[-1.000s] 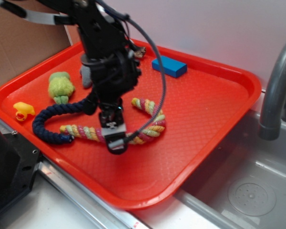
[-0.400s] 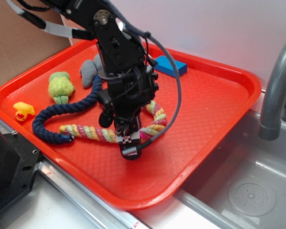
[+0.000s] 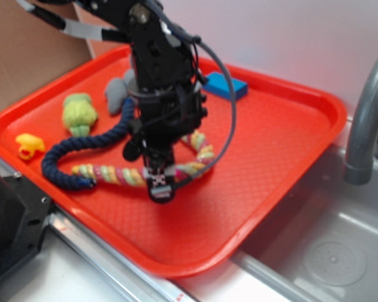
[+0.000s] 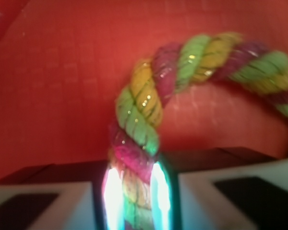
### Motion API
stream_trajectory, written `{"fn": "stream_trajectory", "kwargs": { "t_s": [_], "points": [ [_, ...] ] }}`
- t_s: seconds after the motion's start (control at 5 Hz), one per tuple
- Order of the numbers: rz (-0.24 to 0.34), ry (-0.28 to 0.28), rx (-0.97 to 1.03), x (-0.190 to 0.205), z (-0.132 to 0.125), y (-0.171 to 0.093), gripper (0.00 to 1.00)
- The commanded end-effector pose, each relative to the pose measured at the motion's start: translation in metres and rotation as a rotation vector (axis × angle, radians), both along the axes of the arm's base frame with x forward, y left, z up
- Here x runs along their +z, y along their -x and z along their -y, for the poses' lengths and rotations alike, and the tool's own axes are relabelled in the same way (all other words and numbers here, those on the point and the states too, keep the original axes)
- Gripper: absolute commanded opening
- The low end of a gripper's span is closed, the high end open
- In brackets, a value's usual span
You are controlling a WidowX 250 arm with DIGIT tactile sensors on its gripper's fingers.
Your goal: Grab the multicolored rope.
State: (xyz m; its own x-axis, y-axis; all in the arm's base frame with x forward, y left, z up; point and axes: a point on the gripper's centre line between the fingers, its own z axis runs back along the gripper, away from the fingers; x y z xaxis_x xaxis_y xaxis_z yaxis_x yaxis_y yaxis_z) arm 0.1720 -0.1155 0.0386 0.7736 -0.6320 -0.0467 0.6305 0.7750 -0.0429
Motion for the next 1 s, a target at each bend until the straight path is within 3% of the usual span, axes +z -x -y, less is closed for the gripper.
{"fn": "stream_trajectory", "kwargs": {
  "t_s": [0.0,0.2,0.4,0.6,0.8],
  "points": [
    [0.138,-0.015,0.455,0.11,-0.045,0.008,0.0],
    [0.209,-0.027,0.705,0.16,-0.061,0.022,0.0],
    [0.238,-0.027,0.801,0.209,-0.068,0.028,0.0],
    [0.255,0.019,0.841,0.235,-0.074,0.034,0.0],
    [0.235,-0.02,0.84,0.225,-0.075,0.035,0.0]
  ]
}}
